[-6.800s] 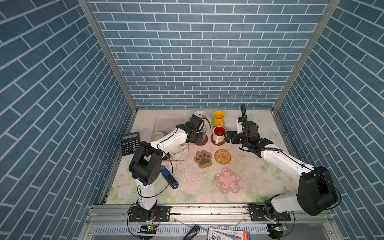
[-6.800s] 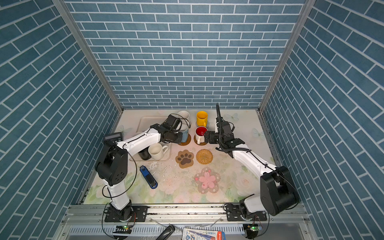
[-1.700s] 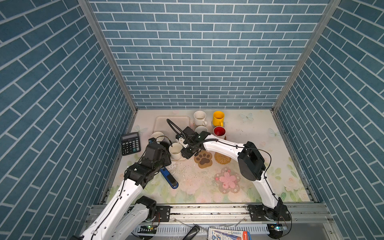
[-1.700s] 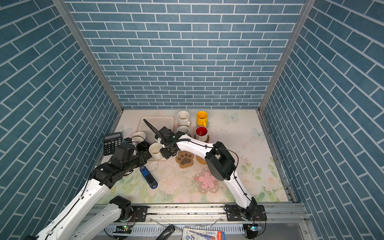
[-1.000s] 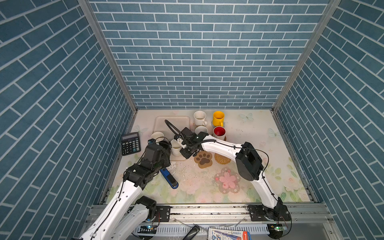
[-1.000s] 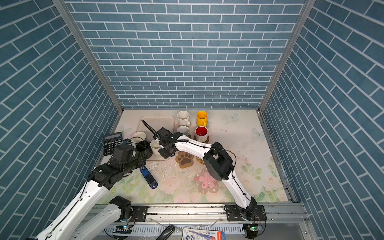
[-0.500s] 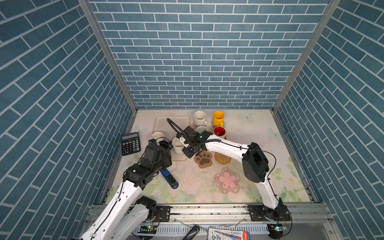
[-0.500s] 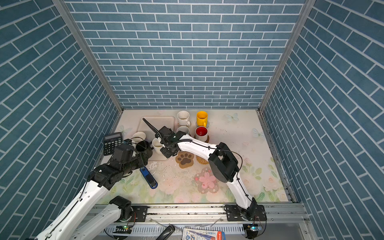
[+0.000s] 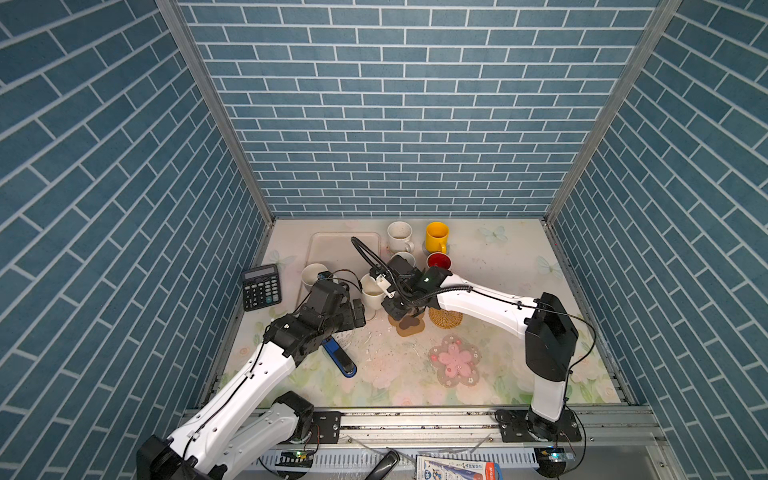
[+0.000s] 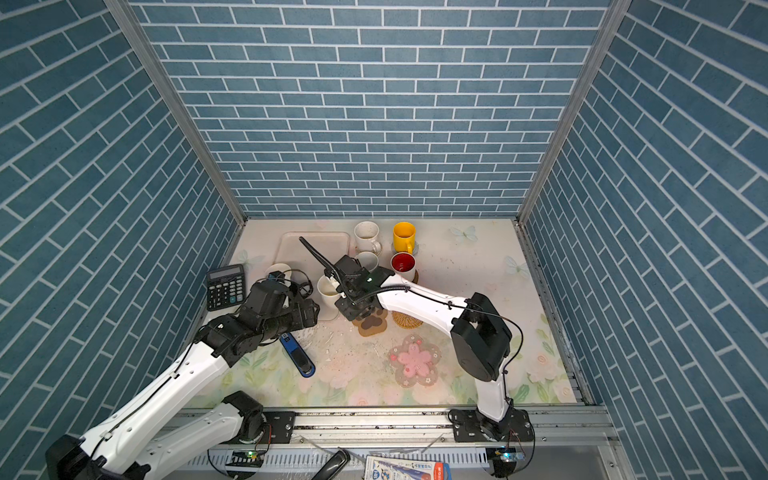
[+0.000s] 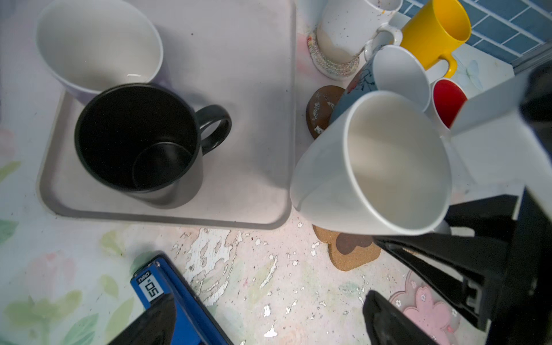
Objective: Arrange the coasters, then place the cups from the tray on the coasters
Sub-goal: 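Carry the white mug with the right gripper over the woven rattan coaster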
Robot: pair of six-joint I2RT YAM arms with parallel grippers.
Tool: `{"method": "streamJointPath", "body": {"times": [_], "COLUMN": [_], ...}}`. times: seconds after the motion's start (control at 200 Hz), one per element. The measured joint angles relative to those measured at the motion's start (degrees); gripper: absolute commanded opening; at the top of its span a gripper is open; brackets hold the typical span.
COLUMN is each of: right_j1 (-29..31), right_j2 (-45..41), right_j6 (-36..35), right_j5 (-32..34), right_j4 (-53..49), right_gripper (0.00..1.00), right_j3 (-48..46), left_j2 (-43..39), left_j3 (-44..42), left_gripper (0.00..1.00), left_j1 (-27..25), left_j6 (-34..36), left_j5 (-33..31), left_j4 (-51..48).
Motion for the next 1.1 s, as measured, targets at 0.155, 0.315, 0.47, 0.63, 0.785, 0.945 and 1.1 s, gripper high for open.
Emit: {"method": "streamJointPath", "body": {"times": [0.155,0.315,0.47,0.63,0.785,0.945,1.1], "right_j1": [-0.9,-2.7,-5.0,-7.5,-9.7,-11.4,-12.6], "right_j2": [-4.8,-9.8,-14.1,-17.4,-20.0,-22.1,-24.8], "right_j6": [1.2,2.4,3.7,5.6,7.7,9.5,10.9], "right_j5": [0.3,0.5,0.9,1.1,2.1,3.8,5.6], "right_j4": [1.3,2.5,3.5,4.7,5.3,5.7,6.3], "right_gripper": [0.0,0.0,0.0,0.0,0.0,0.0,0.0], "right_j3": [-6.1,-12.5,-17.7,-22.1,-26.1,-29.5,-32.8], "left_j2": [3.4,7.9,11.8,14.8,18.0,20.7,21.3], "left_j3": [0.2,1.2,2.4,2.7,3.8,4.7,4.9], "left_gripper": [0.99,0.99,0.99,0.99,0.99,0.99,0.99], "left_j1": [-0.9,-2.1,-3.1,-4.0,-4.7,-5.4,-5.9], "left_j6": [-0.1,-0.2,-0.2,-0.2,-0.4,-0.6,-0.7], "left_j5": [-0.1,-0.1,0.0,0.0,-0.1,-0.1,-0.1], "left_j4": [2.6,5.0,7.7,9.8,11.4,13.3,14.4]}}
